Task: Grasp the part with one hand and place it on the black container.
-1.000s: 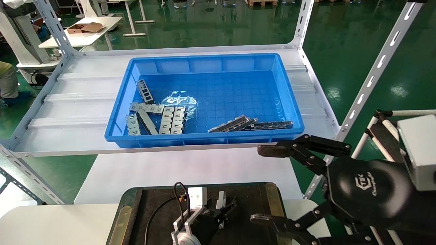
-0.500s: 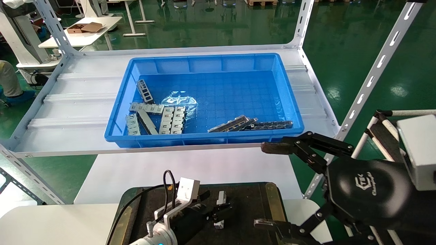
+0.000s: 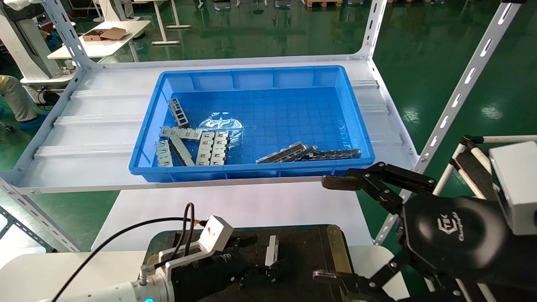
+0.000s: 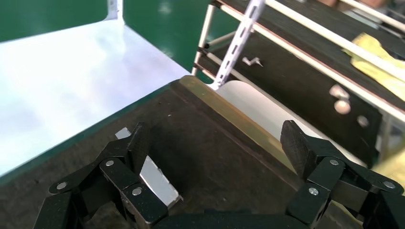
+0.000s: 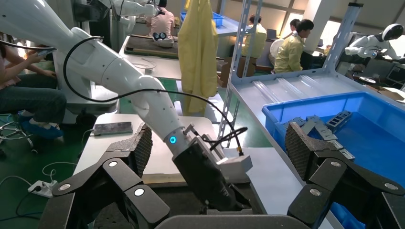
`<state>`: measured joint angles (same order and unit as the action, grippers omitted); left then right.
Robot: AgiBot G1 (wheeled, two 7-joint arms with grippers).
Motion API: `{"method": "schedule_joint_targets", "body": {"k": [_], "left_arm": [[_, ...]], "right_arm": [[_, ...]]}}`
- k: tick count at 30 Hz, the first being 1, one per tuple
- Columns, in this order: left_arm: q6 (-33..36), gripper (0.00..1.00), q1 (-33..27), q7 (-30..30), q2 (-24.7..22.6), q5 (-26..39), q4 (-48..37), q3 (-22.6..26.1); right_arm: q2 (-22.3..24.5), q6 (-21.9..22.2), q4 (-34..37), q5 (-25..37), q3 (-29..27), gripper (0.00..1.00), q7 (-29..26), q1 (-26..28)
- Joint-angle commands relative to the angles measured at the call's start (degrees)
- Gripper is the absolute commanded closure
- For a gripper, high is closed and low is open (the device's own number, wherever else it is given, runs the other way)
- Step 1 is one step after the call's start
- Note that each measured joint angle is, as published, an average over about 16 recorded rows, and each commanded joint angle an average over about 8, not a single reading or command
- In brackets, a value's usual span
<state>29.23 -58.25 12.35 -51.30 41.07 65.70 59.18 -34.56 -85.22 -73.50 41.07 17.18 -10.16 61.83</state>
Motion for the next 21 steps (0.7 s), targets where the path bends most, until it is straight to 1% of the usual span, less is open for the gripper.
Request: {"method": "schedule_joint_targets", "body": {"k": [1,7,13,18,21], "left_arm": [[4.5,0.0,-0.5,-2.1,1.2,-0.7,-1.2,-1.5],[16.7,0.0,-2.9,-6.0,4.4,-2.9,-3.9,-3.8],[27.1,0.0,-5.0,-8.6,8.2,-4.7,-4.7,-5.3],[33.5,0.0,-6.4,-9.7,11.4,-6.1,-5.0,-6.3],[35.1,0.0,-6.9,-9.8,12.2,-6.4,-5.1,-6.6]], "right_arm": [[0.0,0.0,0.0,0.0,0.0,0.0,0.0,0.0],[0.0,0.0,0.0,0.0,0.0,0.0,0.0,0.0],[0.0,0.0,0.0,0.0,0.0,0.0,0.0,0.0],[0.0,0.0,0.0,0.0,0.1,0.0,0.0,0.0],[0.0,0.0,0.0,0.0,0.1,0.0,0.0,0.0]]}}
